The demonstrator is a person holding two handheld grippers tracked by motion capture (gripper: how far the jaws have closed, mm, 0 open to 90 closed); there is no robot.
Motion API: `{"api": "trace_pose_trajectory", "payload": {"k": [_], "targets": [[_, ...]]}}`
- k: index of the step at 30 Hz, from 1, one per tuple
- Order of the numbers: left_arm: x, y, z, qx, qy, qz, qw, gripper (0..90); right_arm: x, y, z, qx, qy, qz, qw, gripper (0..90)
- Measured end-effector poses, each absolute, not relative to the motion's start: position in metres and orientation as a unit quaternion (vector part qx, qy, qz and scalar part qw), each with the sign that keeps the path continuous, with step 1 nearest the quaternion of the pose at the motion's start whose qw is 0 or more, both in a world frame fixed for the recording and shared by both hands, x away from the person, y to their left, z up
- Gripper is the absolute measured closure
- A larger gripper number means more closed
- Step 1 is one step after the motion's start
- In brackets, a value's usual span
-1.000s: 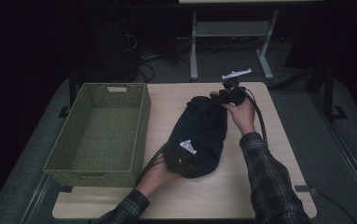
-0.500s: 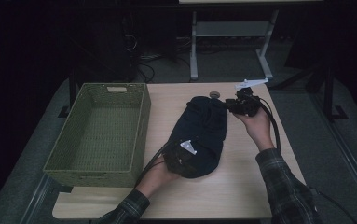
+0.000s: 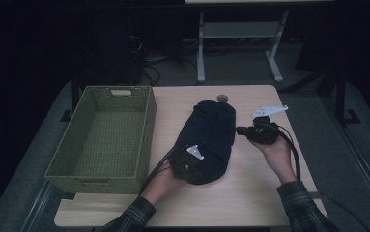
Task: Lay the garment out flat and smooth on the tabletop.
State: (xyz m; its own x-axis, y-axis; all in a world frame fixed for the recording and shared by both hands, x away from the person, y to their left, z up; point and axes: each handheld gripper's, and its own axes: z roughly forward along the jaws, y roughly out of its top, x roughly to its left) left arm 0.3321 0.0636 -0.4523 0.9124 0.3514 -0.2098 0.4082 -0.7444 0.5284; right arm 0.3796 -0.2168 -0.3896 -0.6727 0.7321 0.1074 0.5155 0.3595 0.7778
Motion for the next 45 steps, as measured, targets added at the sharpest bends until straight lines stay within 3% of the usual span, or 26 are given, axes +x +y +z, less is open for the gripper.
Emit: {"api": "trace_pose_trajectory", "payload": {"k": [10,25,32,45], "targets": [[0.332,0.064,-0.452,0.933,0.203,-0.05,0.292,90.0,0.356,-0.201,-0.428,0.374,0.828,0.405,0.101,89.7],[0.332,0.064,-0.452,0.933,0.203,-0.052,0.292,90.0,0.358,-0.185,-0.469,0.386,0.839,0.374,0.087,89.8],[0.333,0.061,-0.442,0.939,0.193,-0.037,0.284,88.7,0.357,-0.183,-0.472,0.383,0.84,0.373,0.095,89.9],[0.38,0.069,-0.399,0.911,0.261,0.027,0.319,90.0,0.357,-0.184,-0.472,0.382,0.84,0.375,0.091,89.8]]}}
